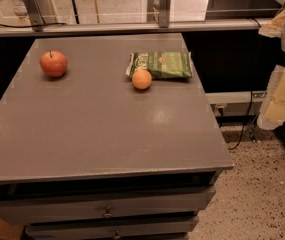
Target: Pick green jalapeno chip bag
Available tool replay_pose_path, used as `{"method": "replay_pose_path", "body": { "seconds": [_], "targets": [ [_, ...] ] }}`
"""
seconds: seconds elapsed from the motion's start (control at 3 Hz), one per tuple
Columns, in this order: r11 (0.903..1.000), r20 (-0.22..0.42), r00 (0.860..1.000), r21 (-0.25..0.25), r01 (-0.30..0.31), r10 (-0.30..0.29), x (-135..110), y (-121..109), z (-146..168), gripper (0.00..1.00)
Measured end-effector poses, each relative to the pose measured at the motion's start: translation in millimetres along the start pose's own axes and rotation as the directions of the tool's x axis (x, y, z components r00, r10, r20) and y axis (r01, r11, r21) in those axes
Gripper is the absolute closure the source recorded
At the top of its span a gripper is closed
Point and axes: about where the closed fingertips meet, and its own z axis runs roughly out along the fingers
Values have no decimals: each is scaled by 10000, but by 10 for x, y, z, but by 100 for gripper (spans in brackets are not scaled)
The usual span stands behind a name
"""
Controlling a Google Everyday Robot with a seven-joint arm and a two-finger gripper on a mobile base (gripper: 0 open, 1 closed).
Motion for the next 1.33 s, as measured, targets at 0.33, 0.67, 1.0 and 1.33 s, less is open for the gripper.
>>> {"method": "replay_pose_path", "body": {
  "seconds": [0.33,0.67,1.0,1.33],
  "targets": [
    [10000,2,10000,2,0,0,0,0,0,0],
    [9999,420,9990,9,-144,144,-37,-127,199,0],
    [9991,1016,9940,-172,-380,395,-123,-406,506,0],
    [9990,1586,9863,-103,-444,455,-272,-736,784,0]
  ]
}}
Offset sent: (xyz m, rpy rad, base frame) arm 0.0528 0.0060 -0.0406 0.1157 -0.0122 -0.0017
